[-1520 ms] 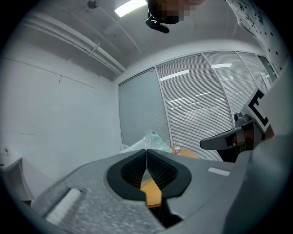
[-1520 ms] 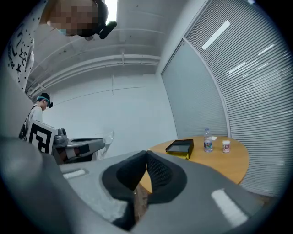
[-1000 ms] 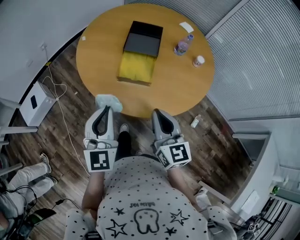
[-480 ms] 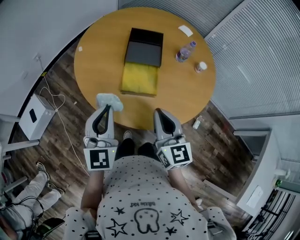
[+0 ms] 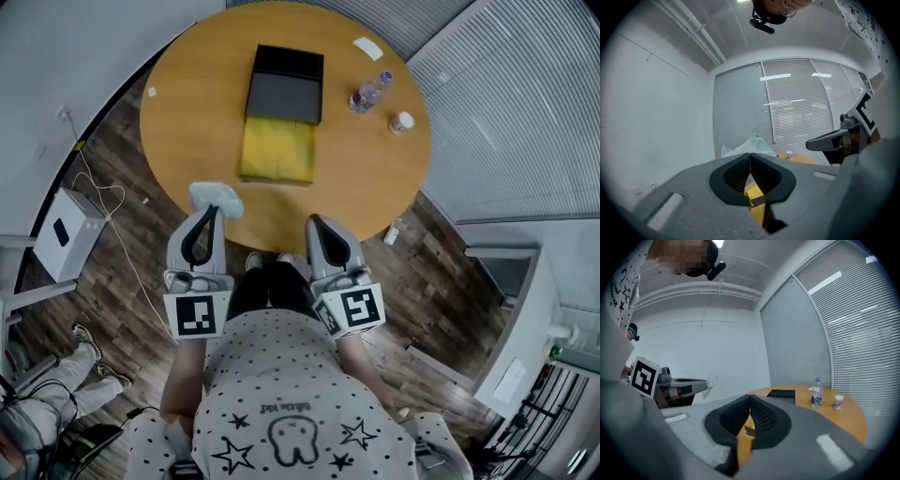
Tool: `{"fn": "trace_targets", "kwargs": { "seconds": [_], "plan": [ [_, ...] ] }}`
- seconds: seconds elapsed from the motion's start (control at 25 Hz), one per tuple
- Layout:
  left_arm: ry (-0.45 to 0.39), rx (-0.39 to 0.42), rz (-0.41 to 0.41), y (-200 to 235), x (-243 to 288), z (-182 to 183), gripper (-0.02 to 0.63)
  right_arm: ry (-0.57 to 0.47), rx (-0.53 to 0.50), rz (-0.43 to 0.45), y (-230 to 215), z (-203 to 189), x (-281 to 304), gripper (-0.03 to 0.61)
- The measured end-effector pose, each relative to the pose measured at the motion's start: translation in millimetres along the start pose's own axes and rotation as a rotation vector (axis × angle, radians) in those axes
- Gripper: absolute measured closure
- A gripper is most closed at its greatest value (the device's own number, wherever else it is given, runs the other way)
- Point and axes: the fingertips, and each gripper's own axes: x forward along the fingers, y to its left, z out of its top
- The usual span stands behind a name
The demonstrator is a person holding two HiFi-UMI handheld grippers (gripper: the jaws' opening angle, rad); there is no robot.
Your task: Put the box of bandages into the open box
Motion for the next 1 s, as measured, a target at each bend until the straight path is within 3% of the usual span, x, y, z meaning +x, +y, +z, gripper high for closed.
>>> {"fn": "trace_targets", "kwargs": {
  "seconds": [0.48,1.0],
  "plan": [
    [0.000,-0.012,0.050,5,-6,3,0.600,-0.001,-0.013,0.058,4,4,7,0.574],
    [0.001,-0.030,0.092,-4,10,11,0.600,-0.024,-0.013,0.065,-32,19,15,0.574]
  ]
}}
